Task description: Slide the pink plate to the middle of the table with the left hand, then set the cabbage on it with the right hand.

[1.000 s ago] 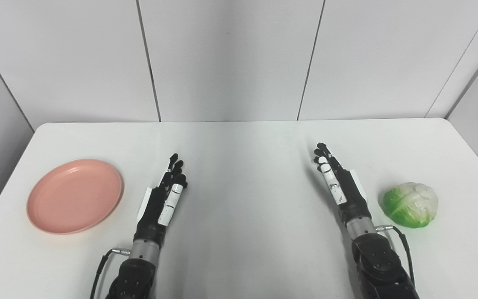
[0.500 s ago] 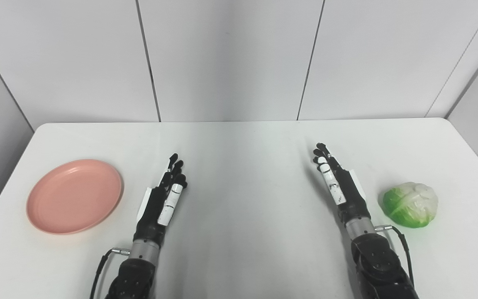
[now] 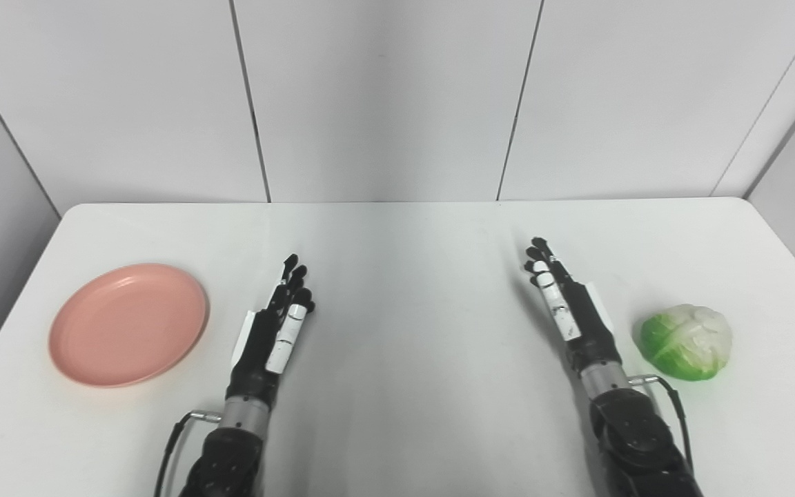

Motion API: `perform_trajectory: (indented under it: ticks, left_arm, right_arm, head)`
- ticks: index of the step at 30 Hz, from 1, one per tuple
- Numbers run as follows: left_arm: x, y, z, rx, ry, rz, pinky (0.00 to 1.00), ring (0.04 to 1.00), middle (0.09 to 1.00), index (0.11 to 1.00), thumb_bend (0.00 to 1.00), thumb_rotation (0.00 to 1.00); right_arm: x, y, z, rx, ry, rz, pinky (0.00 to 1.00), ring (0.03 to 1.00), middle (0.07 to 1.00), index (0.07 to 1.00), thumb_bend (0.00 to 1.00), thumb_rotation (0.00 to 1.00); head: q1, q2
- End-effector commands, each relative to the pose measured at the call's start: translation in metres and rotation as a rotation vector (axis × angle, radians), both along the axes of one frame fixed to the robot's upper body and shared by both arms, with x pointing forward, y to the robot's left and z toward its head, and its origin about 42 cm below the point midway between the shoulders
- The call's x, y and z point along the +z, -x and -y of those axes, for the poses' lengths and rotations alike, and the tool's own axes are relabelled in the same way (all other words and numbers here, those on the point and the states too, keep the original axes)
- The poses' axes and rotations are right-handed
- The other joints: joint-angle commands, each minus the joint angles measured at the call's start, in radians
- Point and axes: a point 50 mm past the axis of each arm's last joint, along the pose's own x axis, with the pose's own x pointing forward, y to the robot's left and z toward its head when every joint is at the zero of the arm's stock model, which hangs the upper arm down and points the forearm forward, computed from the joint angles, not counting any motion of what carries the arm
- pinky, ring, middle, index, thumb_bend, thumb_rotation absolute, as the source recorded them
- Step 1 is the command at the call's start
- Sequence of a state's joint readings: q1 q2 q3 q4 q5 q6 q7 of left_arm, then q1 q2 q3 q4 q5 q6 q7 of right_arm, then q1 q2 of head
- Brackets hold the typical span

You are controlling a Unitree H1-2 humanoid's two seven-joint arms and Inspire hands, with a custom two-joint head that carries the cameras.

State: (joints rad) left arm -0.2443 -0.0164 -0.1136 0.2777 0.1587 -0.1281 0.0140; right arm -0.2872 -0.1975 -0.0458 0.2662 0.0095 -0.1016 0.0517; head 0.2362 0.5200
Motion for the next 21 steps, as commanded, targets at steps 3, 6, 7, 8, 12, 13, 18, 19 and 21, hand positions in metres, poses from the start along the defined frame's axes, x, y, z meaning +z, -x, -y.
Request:
perform_trajectory:
  ticks: [3, 6, 7, 8, 12, 13, 18, 19, 21]
  left_arm:
    - [-0.009, -0.007, 0.019, -0.007, -0.016, -0.033, 0.97, 0.967, 0.955, 0.963, 0.70, 1.00]
    - [-0.013, -0.011, 0.025, -0.015, -0.028, -0.029, 0.96, 0.968, 0.964, 0.967, 0.76, 1.00]
    - [-0.015, -0.012, 0.027, -0.016, -0.032, -0.028, 0.96, 0.970, 0.969, 0.969, 0.78, 1.00]
    - [-0.016, -0.013, 0.028, -0.016, -0.039, -0.029, 0.96, 0.970, 0.969, 0.969, 0.78, 1.00]
    - [-0.020, -0.016, 0.032, -0.026, -0.048, -0.026, 0.96, 0.976, 0.981, 0.978, 0.79, 1.00]
    - [-0.020, -0.016, 0.032, -0.028, -0.044, -0.024, 0.96, 0.973, 0.982, 0.980, 0.78, 1.00]
    - [-0.020, -0.017, 0.033, -0.029, -0.067, -0.026, 0.95, 0.964, 0.974, 0.974, 0.79, 1.00]
    - [-0.020, -0.016, 0.033, -0.032, -0.059, -0.020, 0.95, 0.965, 0.975, 0.974, 0.79, 1.00]
    - [-0.020, -0.016, 0.033, -0.036, -0.047, -0.017, 0.95, 0.965, 0.975, 0.974, 0.78, 1.00]
  right_arm:
    - [0.005, -0.005, 0.012, 0.033, 0.005, 0.016, 0.96, 0.928, 0.953, 0.969, 0.54, 1.00]
    - [0.005, -0.009, 0.014, 0.033, -0.012, 0.006, 0.98, 0.938, 0.962, 0.976, 0.56, 1.00]
    - [0.004, -0.010, 0.014, 0.033, -0.022, 0.005, 0.99, 0.945, 0.966, 0.976, 0.59, 1.00]
    - [0.004, -0.010, 0.015, 0.030, -0.018, 0.009, 0.99, 0.945, 0.966, 0.976, 0.60, 1.00]
    - [0.006, -0.005, 0.024, 0.030, 0.022, 0.040, 0.97, 0.937, 0.949, 0.956, 0.51, 1.00]
    - [0.007, -0.005, 0.024, 0.033, 0.017, 0.046, 0.98, 0.942, 0.953, 0.960, 0.49, 1.00]
    - [0.011, -0.003, 0.020, 0.029, -0.011, 0.042, 1.00, 0.950, 0.961, 0.970, 0.46, 1.00]
    - [0.012, -0.003, 0.020, 0.030, -0.015, 0.042, 1.00, 0.954, 0.963, 0.971, 0.46, 1.00]
    - [0.012, -0.002, 0.020, 0.036, -0.007, 0.049, 1.00, 0.957, 0.966, 0.973, 0.46, 1.00]
  head:
    - [0.069, -0.016]
    - [0.099, -0.026]
    - [0.112, -0.030]
    - [0.116, -0.032]
    - [0.128, -0.036]
    - [0.127, -0.036]
    - [0.126, -0.033]
    - [0.125, -0.031]
    - [0.122, -0.029]
